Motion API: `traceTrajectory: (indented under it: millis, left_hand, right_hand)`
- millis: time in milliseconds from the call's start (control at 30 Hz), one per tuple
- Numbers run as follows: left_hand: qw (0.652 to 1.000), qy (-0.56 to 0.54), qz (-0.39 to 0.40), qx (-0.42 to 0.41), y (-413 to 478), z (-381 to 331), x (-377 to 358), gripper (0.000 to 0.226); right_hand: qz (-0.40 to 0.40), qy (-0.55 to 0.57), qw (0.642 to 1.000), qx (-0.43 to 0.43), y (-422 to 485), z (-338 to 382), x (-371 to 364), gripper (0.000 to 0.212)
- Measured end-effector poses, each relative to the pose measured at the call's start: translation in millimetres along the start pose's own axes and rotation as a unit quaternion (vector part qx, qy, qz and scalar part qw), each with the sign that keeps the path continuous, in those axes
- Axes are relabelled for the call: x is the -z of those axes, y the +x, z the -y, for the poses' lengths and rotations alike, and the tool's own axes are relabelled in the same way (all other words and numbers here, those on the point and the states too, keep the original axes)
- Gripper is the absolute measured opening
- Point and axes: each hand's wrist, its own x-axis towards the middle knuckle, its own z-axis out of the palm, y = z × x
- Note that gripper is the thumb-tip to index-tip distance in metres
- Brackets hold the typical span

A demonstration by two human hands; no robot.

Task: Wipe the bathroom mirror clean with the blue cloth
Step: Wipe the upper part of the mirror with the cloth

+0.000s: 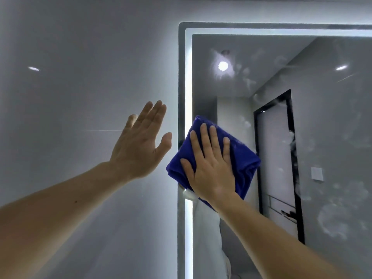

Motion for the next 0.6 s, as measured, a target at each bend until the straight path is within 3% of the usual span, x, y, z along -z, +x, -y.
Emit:
traceTrajectory:
  millis: [433, 600]
  left_hand:
    - [0.998, -0.054, 0.039, 0.013, -65, -29, -31, 0.067]
    - [0.999, -0.033, 0.026, -0.015, -48, -24, -24, 0.070]
  right_hand:
    - [0.129, -0.019, 0.988, 0.078, -221, 25, -51, 0.061]
    - [0.145, 0.001, 0.983, 0.116, -217, 13, -52, 0.064]
